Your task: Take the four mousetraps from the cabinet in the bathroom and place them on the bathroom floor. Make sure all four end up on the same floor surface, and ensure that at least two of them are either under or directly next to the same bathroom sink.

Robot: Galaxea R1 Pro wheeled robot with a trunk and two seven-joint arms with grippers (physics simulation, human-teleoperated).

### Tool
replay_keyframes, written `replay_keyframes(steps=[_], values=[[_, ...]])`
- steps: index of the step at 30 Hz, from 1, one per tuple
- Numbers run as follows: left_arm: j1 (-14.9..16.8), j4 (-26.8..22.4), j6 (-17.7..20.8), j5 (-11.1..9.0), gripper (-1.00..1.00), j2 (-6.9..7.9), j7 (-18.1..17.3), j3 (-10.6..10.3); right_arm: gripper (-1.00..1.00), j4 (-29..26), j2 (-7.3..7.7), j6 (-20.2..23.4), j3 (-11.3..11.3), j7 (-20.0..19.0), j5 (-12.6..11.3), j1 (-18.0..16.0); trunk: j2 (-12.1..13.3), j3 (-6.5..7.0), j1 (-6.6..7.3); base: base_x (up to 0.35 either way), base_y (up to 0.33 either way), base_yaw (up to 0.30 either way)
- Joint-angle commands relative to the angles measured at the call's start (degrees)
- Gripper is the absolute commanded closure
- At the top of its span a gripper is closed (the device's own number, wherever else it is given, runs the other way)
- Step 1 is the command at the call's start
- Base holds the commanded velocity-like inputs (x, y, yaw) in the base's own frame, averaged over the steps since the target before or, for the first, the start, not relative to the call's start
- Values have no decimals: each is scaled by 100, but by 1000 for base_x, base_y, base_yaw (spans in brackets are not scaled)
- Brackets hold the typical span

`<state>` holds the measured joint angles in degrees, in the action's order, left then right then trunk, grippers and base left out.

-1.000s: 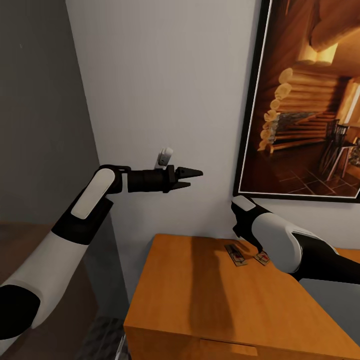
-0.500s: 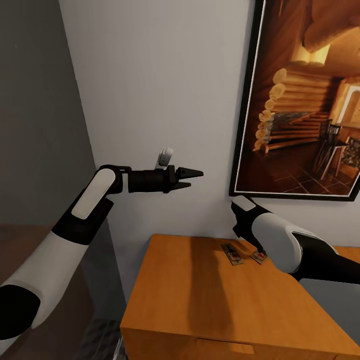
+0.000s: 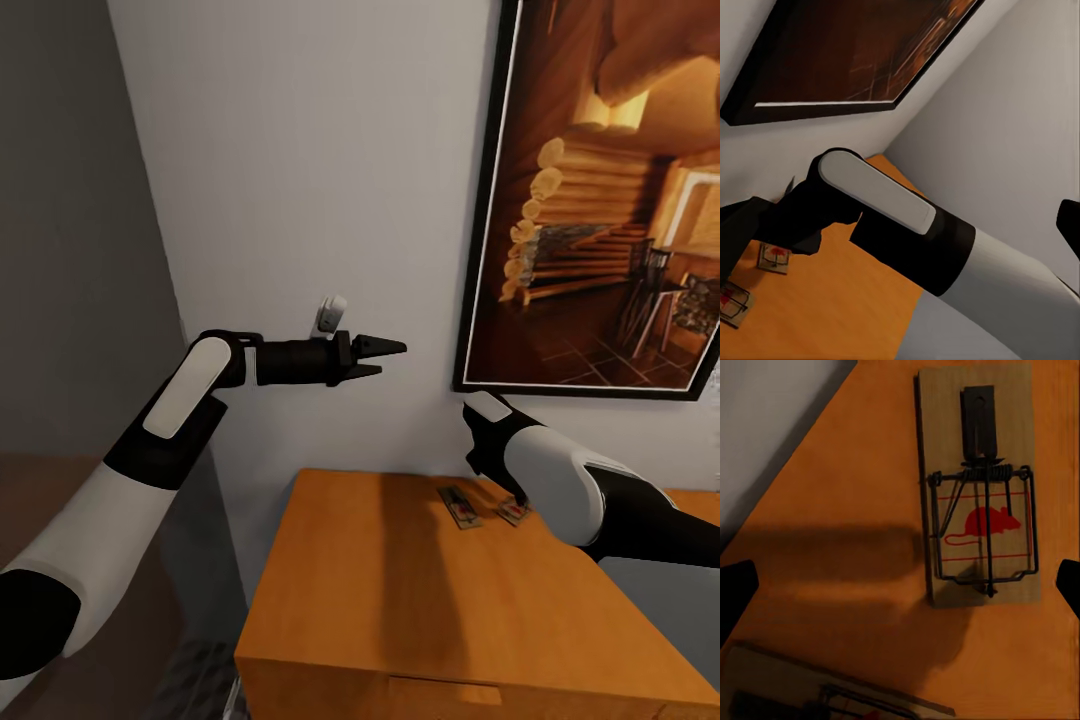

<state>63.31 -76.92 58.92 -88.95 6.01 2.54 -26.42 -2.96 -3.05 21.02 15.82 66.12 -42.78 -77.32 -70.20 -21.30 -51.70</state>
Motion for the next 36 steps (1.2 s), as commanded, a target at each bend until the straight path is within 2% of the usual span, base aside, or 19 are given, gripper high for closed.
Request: replay_keyframes(steps=[1, 8, 22, 36], values=[[6, -3, 5, -34, -100, 5, 27, -8, -100, -11, -3, 60, 44, 24, 40, -2, -5, -7, 0, 0, 0, -175], [6, -3, 5, -34, -100, 5, 27, -11, -100, -11, -3, 60, 44, 22, 36, -2, -5, -7, 0, 0, 0, -168], [6, -4, 5, -34, -100, 7, 27, -8, -100, -11, -2, 60, 44, -8, 39, -2, -5, -7, 0, 0, 0, -46], [6, -2, 5, -34, -100, 10, 27, -9, -100, -7, -4, 60, 44, -20, 33, -2, -5, -7, 0, 0, 0, -141]])
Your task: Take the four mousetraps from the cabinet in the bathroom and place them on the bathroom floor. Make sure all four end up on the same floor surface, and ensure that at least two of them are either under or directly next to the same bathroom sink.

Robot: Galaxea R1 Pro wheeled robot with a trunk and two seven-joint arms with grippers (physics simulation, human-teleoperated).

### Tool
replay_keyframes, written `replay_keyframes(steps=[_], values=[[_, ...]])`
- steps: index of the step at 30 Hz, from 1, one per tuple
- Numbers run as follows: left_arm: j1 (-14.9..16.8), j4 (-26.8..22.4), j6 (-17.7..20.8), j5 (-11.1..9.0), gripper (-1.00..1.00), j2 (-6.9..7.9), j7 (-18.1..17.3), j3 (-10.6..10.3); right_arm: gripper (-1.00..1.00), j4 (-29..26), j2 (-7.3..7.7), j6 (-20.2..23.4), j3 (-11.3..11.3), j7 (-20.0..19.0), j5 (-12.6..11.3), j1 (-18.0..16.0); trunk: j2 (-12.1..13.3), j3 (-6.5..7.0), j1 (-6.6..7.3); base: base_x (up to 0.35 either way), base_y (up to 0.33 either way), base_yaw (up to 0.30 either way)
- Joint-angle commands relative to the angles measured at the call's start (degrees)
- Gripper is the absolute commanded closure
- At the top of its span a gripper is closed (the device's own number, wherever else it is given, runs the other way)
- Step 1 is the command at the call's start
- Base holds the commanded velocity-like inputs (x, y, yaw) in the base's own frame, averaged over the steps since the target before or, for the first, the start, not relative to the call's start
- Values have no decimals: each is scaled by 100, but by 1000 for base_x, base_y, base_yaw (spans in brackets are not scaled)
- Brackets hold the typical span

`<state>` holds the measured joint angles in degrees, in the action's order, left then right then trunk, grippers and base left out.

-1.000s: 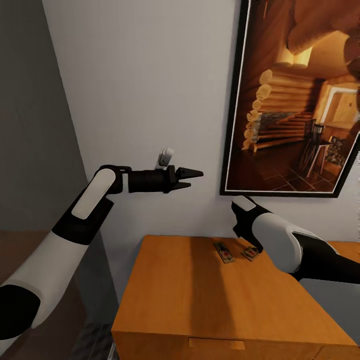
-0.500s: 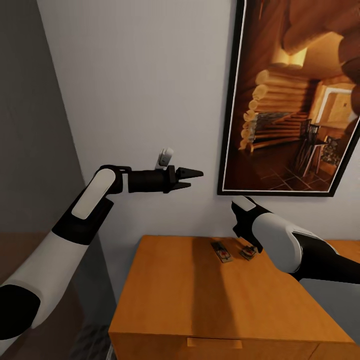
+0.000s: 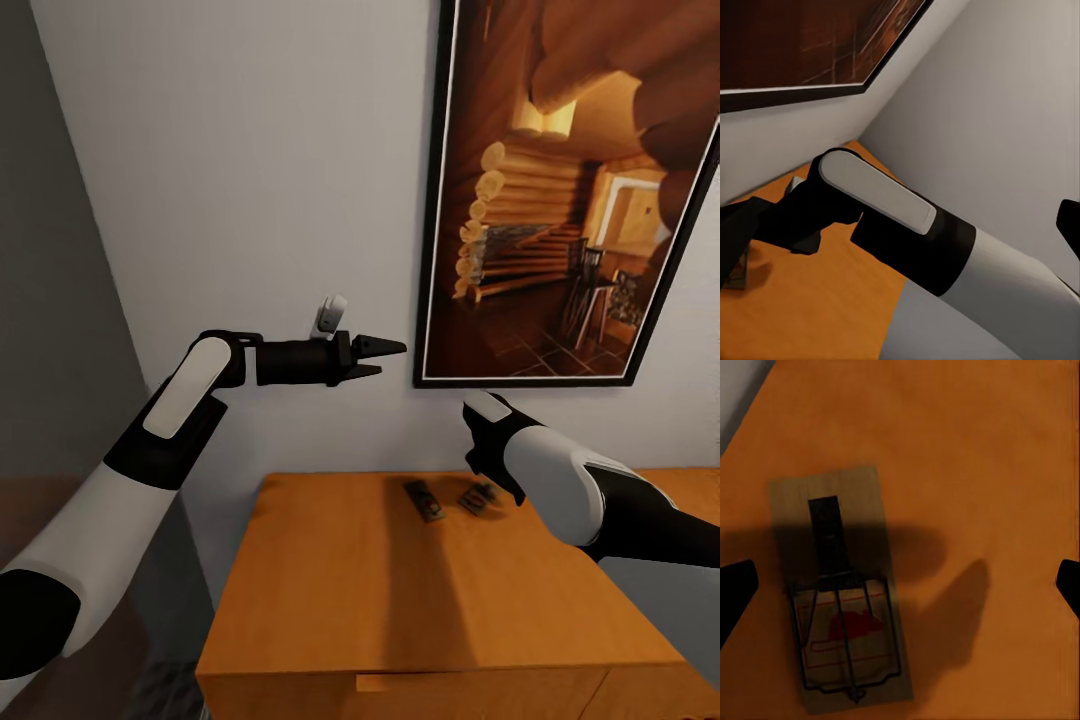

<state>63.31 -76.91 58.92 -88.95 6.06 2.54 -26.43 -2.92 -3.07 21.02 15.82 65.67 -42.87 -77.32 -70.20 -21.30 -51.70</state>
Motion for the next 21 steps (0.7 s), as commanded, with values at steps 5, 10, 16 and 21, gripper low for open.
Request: replay_keyframes(steps=[5, 10, 16, 21], values=[[6, -4, 5, -35, -100, 5, 27, -7, -100, -12, -7, 60, 44, 20, 45, -2, -4, -7, 0, 0, 0, -50], [6, -5, 5, -35, -100, 3, 27, -9, -100, -9, -8, 62, 44, 14, 45, -2, -4, -7, 0, 0, 0, -20], [6, -7, 5, -35, -100, 5, 27, -7, -100, -7, -9, 67, 44, 4, 44, -2, -4, -7, 0, 0, 0, -7], [6, -7, 5, -35, -100, 7, 27, -9, -100, -7, -9, 88, 44, 1, 43, -2, -4, -7, 0, 0, 0, -2]])
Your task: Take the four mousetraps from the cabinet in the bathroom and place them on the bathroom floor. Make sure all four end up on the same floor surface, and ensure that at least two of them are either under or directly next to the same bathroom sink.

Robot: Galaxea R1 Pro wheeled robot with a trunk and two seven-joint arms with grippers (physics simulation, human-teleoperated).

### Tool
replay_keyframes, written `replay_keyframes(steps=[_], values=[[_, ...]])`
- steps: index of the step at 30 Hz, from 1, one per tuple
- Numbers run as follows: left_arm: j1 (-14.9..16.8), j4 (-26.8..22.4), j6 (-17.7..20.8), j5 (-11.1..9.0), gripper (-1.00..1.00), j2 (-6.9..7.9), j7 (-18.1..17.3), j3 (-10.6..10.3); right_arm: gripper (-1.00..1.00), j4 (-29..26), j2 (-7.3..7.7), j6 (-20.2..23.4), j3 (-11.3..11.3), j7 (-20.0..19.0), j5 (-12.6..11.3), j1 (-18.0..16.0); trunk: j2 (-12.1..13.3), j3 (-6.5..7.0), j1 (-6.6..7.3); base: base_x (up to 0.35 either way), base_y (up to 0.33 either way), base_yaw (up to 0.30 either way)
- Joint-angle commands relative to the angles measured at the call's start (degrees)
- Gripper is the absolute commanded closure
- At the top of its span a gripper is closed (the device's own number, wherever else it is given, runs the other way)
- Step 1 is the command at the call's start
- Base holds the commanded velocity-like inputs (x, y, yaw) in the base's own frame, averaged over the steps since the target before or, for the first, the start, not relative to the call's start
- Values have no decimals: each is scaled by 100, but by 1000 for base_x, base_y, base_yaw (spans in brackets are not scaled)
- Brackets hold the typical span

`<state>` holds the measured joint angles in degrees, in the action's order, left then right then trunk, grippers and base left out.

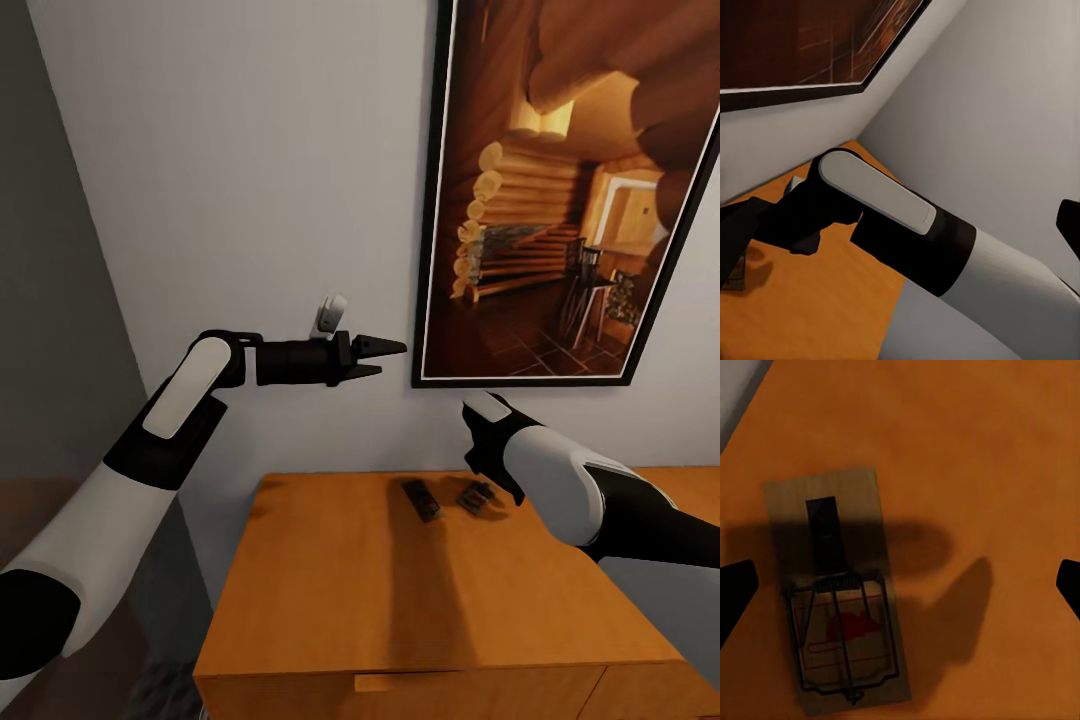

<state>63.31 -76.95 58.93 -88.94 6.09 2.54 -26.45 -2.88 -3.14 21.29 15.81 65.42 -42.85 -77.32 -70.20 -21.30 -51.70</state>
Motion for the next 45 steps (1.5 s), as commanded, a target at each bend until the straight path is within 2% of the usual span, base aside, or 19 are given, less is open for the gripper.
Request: replay_keyframes(steps=[1, 13, 27, 45], values=[[6, -3, 5, -35, -100, 4, 27, -8, -100, -12, -2, 60, 45, 26, 41, -2, -4, -7, 0, 0, 0, -2], [6, -4, 5, -35, -100, 6, 27, -9, -100, -11, -15, 420, 33, 20, 48, -2, -4, -7, 0, 0, 0, 0], [6, -4, 5, -34, -100, 6, 27, -9, -100, -19, -44, 1055, 22, -55, 56, -2, -4, -7, 0, 0, 0, 0], [6, -4, 5, -34, -100, 6, 27, -9, -100, -20, -49, 1164, 21, -154, 58, -2, -4, -7, 0, 0, 0, 0]])
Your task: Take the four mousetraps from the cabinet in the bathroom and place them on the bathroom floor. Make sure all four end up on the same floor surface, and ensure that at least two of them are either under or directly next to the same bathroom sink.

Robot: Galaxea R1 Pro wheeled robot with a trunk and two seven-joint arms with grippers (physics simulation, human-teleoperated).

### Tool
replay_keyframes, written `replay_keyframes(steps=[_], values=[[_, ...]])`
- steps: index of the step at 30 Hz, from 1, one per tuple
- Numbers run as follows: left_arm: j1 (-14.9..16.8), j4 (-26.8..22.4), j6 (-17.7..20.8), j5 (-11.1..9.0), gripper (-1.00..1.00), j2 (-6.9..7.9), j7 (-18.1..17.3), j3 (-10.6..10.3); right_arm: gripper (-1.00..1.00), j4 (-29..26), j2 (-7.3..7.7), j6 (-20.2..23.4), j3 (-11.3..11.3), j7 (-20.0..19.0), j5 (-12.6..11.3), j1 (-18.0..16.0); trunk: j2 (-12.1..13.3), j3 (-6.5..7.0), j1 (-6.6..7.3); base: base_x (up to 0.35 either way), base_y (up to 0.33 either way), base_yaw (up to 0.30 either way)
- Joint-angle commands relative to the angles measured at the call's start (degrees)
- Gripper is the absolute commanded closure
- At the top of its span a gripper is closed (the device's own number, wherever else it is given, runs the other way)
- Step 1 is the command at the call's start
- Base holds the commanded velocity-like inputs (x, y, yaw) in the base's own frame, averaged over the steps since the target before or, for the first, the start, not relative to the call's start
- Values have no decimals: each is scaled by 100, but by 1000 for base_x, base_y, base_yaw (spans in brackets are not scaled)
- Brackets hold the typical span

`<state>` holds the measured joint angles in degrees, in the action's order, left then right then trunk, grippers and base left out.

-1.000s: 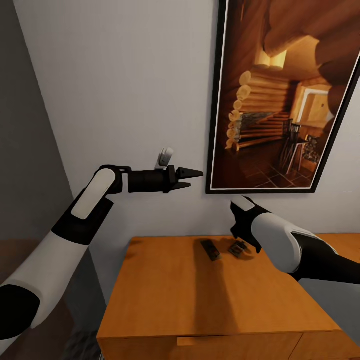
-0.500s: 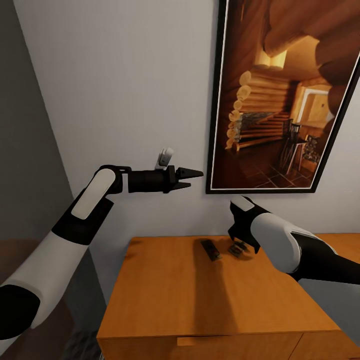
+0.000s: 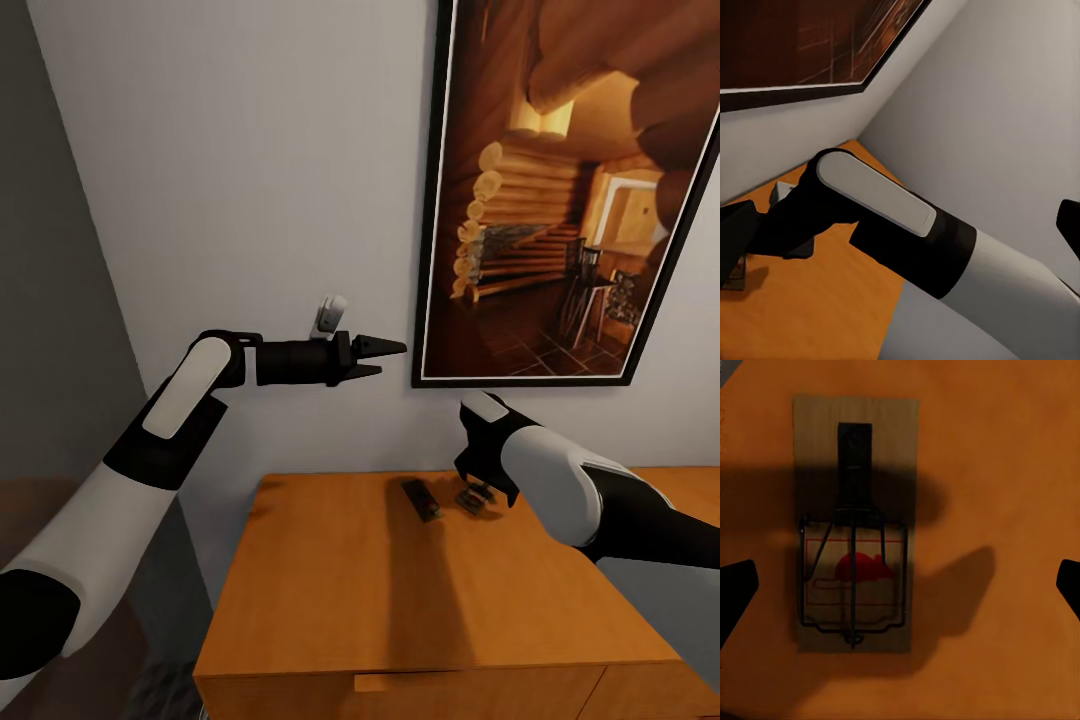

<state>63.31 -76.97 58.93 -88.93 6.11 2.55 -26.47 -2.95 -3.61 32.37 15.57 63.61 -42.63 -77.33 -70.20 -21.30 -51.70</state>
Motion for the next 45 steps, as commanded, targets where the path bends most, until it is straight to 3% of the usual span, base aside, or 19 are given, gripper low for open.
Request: replay_keyframes(steps=[1, 30, 45], values=[[6, -3, 5, -34, -100, 4, 27, -8, -100, -12, -3, 56, 45, 26, 36, -2, -4, -7, 0, 0, 0, 0], [6, -3, 5, -34, -100, 4, 27, -8, -100, -4, -8, 58, 42, 20, 36, -2, -4, -7, 0, 0, 0, 0], [6, -3, 5, -32, -100, 4, 27, -8, -100, -4, -8, 58, 42, 20, 36, -2, -606, -276, -330, 0, 0, 0]])
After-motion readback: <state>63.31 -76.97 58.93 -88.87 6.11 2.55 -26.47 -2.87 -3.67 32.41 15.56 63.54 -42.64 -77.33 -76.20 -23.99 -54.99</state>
